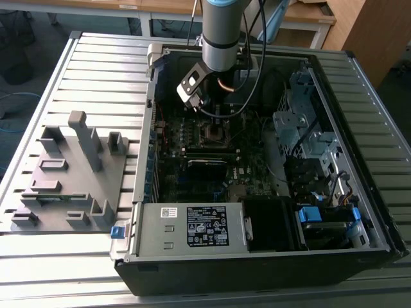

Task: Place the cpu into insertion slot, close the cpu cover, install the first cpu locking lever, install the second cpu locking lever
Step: 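Place the cpu into insertion slot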

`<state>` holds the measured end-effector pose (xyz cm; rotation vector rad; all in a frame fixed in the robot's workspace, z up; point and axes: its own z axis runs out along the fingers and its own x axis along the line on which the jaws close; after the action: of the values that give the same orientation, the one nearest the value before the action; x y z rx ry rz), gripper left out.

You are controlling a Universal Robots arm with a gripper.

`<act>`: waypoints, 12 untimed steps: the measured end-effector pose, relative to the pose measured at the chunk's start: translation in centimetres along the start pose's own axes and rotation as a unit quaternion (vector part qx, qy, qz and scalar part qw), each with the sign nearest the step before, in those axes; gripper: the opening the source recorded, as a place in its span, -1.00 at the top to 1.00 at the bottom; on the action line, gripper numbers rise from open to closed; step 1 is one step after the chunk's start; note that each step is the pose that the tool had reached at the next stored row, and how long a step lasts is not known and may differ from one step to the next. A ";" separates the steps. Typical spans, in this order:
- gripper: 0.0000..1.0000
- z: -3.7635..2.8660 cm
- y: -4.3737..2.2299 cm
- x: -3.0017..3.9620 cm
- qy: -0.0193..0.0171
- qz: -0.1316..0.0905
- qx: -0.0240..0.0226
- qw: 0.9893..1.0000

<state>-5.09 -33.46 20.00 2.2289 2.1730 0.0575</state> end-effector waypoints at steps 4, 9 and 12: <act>0.80 -0.90 0.02 -0.04 -0.001 0.000 0.001 1.000; 0.80 -1.67 0.05 -0.04 -0.001 0.000 0.001 1.000; 0.80 -1.68 0.05 -0.03 -0.001 0.000 0.001 1.000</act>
<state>-5.12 -33.50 21.68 2.2282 2.1726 0.0529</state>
